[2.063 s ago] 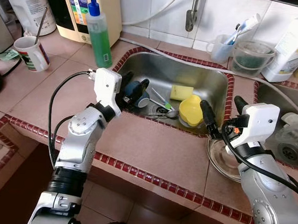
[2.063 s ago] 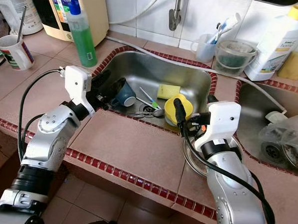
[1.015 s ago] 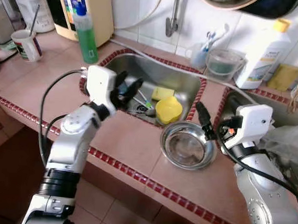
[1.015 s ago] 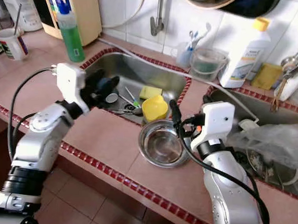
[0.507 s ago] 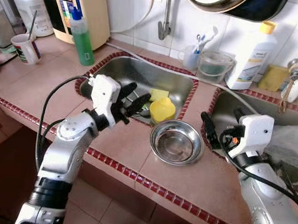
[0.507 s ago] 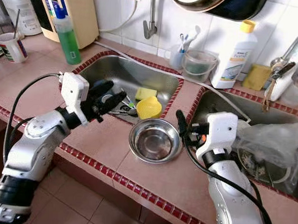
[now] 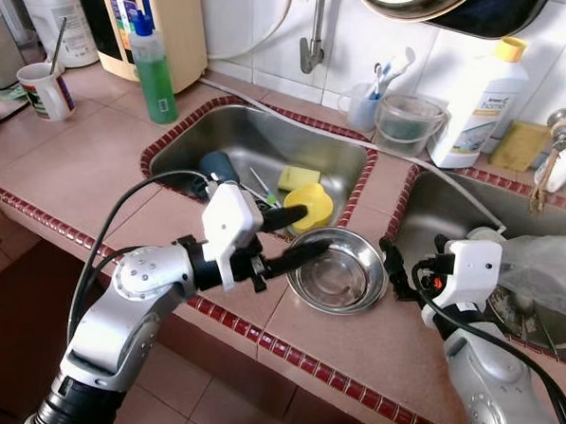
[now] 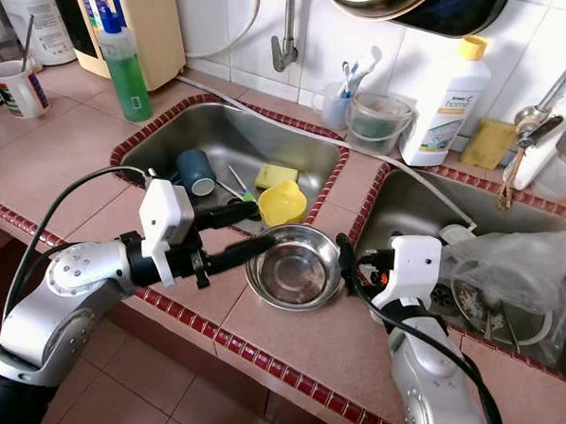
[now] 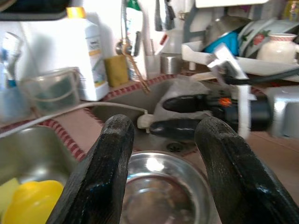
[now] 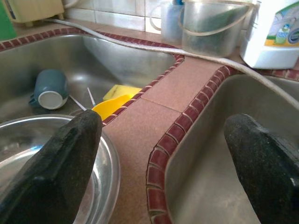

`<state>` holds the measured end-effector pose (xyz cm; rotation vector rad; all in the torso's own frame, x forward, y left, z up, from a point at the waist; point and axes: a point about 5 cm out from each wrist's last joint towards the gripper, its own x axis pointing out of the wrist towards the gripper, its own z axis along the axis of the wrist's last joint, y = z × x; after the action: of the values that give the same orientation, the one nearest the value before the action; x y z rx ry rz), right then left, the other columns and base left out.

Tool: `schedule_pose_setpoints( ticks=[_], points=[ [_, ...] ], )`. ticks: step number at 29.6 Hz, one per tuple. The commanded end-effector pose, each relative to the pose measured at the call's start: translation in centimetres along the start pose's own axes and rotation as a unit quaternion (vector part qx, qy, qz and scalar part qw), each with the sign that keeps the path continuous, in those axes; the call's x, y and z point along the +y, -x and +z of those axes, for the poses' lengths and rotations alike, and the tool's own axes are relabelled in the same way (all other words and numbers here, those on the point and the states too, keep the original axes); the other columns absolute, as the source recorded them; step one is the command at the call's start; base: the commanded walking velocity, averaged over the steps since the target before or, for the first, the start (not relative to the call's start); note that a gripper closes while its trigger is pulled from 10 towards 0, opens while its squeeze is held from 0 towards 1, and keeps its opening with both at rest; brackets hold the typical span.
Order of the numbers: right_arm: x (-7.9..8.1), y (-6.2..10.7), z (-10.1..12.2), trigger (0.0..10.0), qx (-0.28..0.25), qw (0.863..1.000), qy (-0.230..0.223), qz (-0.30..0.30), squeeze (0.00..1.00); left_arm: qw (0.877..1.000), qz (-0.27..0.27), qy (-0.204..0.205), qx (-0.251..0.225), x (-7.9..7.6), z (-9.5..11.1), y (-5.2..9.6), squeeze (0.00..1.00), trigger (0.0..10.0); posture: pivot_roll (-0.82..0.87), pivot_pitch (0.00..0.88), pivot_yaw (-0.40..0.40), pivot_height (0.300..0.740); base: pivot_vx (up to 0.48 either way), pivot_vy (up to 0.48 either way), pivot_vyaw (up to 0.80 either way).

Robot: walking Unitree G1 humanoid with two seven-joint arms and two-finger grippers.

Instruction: Kitchen organization

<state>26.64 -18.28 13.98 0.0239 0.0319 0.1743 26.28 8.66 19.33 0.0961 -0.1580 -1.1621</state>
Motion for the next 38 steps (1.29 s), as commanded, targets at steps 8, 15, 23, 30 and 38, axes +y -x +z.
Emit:
schedule_pose_setpoints(
  ticks=[8,15,23,30,38],
  points=[
    [-0.2,-2.2,-0.4,10.0,0.023,0.998,-0.019,0.048,0.0,1.0,-0.019,0.02,0.015,-1.5,-0.6,-0.1,0.0,10.0,0.04,0.117,-0.022,0.74,0.0,0.0,0.0],
    [0.6,-3.1,-0.3,10.0,0.035,0.991,-0.044,0.119,0.0,1.0,-0.018,0.022,0.01,-2.0,-0.3,-0.3,0.0,10.0,0.05,0.134,-0.046,0.74,0.0,0.0,0.0],
    [0.8,-3.1,-1.5,10.0,0.082,0.975,-0.09,0.188,0.0,1.0,-0.017,0.017,0.009,-2.7,-0.3,-0.9,0.0,10.0,0.07,0.134,-0.07,0.74,0.0,0.0,0.0],
    [0.6,-2.9,-2.6,9.8,0.11,0.969,-0.111,0.194,0.0,1.0,-0.005,0.011,0.008,-2.2,0.0,-0.8,0.0,10.0,0.08,0.128,-0.073,0.74,0.0,0.0,0.0],
    [0.5,-2.6,-2.9,0.0,0.122,0.962,-0.128,0.206,0.0,1.0,-0.003,0.007,0.003,-2.0,0.2,-1.1,0.0,10.0,0.07,0.116,-0.068,0.74,0.0,0.0,0.0]
  ],
)
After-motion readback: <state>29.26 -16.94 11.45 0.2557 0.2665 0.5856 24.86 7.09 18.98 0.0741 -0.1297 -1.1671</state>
